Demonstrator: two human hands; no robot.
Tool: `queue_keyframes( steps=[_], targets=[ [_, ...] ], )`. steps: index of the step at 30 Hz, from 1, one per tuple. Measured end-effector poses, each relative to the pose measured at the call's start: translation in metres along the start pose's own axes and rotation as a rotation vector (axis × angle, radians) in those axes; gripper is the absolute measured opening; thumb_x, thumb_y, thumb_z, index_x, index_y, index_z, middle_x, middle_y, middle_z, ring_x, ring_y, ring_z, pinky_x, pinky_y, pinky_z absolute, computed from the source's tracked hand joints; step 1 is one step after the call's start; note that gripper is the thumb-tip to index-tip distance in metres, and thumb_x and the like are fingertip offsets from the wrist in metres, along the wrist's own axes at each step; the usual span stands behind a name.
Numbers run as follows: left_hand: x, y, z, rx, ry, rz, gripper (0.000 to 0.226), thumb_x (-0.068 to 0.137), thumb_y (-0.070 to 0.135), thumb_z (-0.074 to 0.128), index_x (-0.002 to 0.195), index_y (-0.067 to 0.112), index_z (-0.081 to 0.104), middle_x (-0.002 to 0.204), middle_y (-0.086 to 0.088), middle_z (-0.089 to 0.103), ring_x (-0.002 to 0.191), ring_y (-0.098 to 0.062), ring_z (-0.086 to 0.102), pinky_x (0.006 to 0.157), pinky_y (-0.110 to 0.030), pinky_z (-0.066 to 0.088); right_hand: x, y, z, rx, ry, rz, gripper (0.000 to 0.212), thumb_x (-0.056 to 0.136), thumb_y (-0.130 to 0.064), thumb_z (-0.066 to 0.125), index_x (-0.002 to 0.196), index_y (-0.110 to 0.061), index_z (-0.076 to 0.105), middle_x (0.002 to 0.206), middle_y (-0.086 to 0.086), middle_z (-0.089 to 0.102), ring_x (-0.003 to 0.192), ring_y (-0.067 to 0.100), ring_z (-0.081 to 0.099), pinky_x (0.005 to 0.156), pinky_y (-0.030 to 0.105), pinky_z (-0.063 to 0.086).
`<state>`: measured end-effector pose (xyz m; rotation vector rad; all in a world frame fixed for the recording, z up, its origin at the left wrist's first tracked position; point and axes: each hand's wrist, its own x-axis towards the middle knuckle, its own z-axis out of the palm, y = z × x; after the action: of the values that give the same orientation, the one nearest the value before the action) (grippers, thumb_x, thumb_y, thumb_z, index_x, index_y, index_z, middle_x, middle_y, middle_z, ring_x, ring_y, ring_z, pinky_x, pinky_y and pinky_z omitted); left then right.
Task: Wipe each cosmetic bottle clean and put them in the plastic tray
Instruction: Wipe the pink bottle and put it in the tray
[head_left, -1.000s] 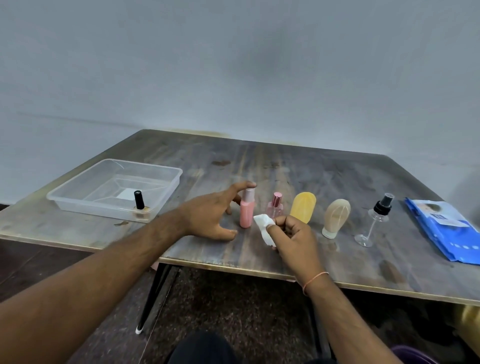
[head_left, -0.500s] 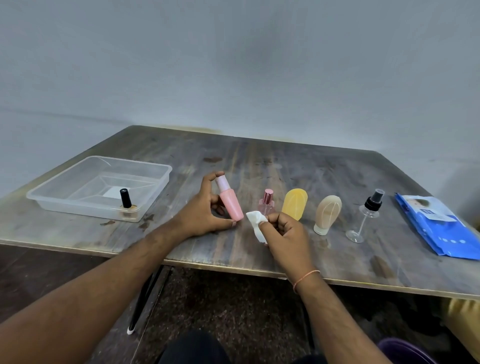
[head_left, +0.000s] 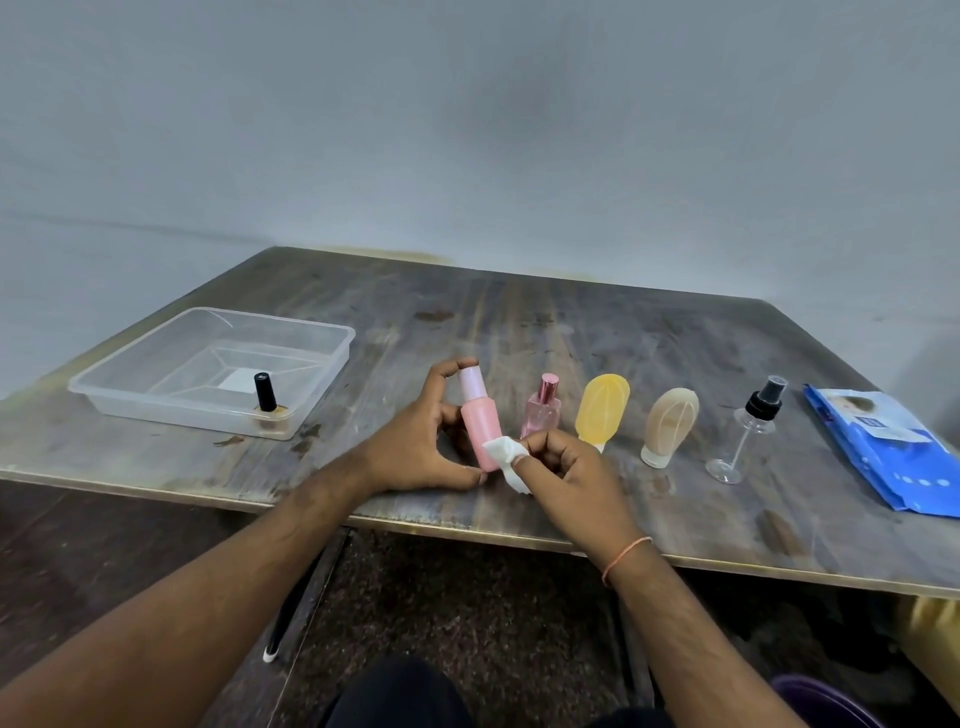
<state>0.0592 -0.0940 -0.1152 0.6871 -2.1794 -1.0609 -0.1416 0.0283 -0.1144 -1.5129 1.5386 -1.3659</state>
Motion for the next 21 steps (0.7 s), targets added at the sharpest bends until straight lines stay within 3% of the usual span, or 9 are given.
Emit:
queue_keyframes(
  steps=[3, 6, 9, 12, 15, 18, 21],
  targets=[
    [0.001, -0.001, -0.001, -0.009, -0.021, -0.015, 0.129, 0.073, 0.014, 0.101, 0.161, 0.048, 0.013, 0.102, -0.006, 0.081, 0.094, -0.024, 0.079, 0.091, -0.038, 0.063, -0.001, -0.002, 0.001, 0.013, -0.013, -0.002, 0.043, 0.079, -0.065, 0.069, 0.088, -0.023, 0.078, 0.083, -0.001, 0.077, 0.076, 0.01, 0.066, 0.077, 0.038, 0.057],
    [0.001, -0.002, 0.0, -0.002, -0.025, -0.023, 0.131, 0.069, 0.018, 0.104, 0.16, 0.051, 0.015, 0.102, -0.003, 0.081, 0.094, -0.022, 0.079, 0.088, -0.033, 0.063, -0.002, -0.004, 0.0, 0.012, -0.031, 0.001, 0.038, 0.083, -0.059, 0.07, 0.09, -0.023, 0.078, 0.083, -0.002, 0.078, 0.077, 0.008, 0.068, 0.076, 0.032, 0.056],
    [0.0, -0.002, 0.0, 0.021, 0.001, -0.013, 0.131, 0.068, 0.022, 0.105, 0.16, 0.052, 0.017, 0.11, 0.001, 0.077, 0.097, -0.02, 0.077, 0.088, -0.03, 0.062, -0.002, -0.004, -0.001, 0.024, -0.03, 0.008, 0.017, 0.093, -0.039, 0.075, 0.09, -0.022, 0.078, 0.08, -0.006, 0.077, 0.077, 0.005, 0.068, 0.075, 0.028, 0.055],
    [0.0, -0.001, -0.001, 0.133, 0.09, 0.041, 0.129, 0.065, 0.032, 0.105, 0.161, 0.054, 0.021, 0.137, 0.009, 0.052, 0.106, -0.013, 0.065, 0.09, -0.026, 0.058, 0.0, -0.004, 0.0, 0.096, 0.018, 0.043, 0.019, 0.092, -0.04, 0.076, 0.088, -0.021, 0.078, 0.076, -0.009, 0.075, 0.073, 0.005, 0.066, 0.07, 0.023, 0.052],
    [-0.003, -0.002, -0.001, 0.241, 0.199, 0.121, 0.127, 0.062, 0.036, 0.102, 0.163, 0.049, 0.025, 0.149, 0.013, 0.025, 0.116, -0.012, 0.051, 0.097, -0.02, 0.05, 0.002, -0.007, -0.001, 0.163, 0.084, 0.083, 0.015, 0.101, -0.02, 0.072, 0.087, -0.019, 0.076, 0.077, -0.002, 0.076, 0.069, 0.008, 0.065, 0.06, 0.02, 0.049],
    [-0.007, 0.001, -0.001, 0.299, 0.211, 0.188, 0.128, 0.062, 0.035, 0.101, 0.166, 0.037, 0.026, 0.156, 0.012, 0.021, 0.121, -0.009, 0.048, 0.098, -0.021, 0.05, 0.0, -0.009, -0.001, 0.212, 0.116, 0.091, 0.014, 0.103, -0.015, 0.068, 0.09, -0.016, 0.074, 0.082, 0.002, 0.08, 0.066, 0.006, 0.068, 0.054, 0.016, 0.05],
    [-0.01, 0.007, 0.0, 0.368, 0.157, 0.215, 0.128, 0.062, 0.03, 0.099, 0.167, 0.029, 0.026, 0.16, 0.014, 0.022, 0.131, 0.003, 0.044, 0.103, -0.022, 0.049, 0.0, -0.01, -0.002, 0.241, 0.145, 0.097, 0.007, 0.104, -0.017, 0.068, 0.1, -0.014, 0.073, 0.091, 0.008, 0.083, 0.069, 0.016, 0.07, 0.054, 0.02, 0.05]
  ],
)
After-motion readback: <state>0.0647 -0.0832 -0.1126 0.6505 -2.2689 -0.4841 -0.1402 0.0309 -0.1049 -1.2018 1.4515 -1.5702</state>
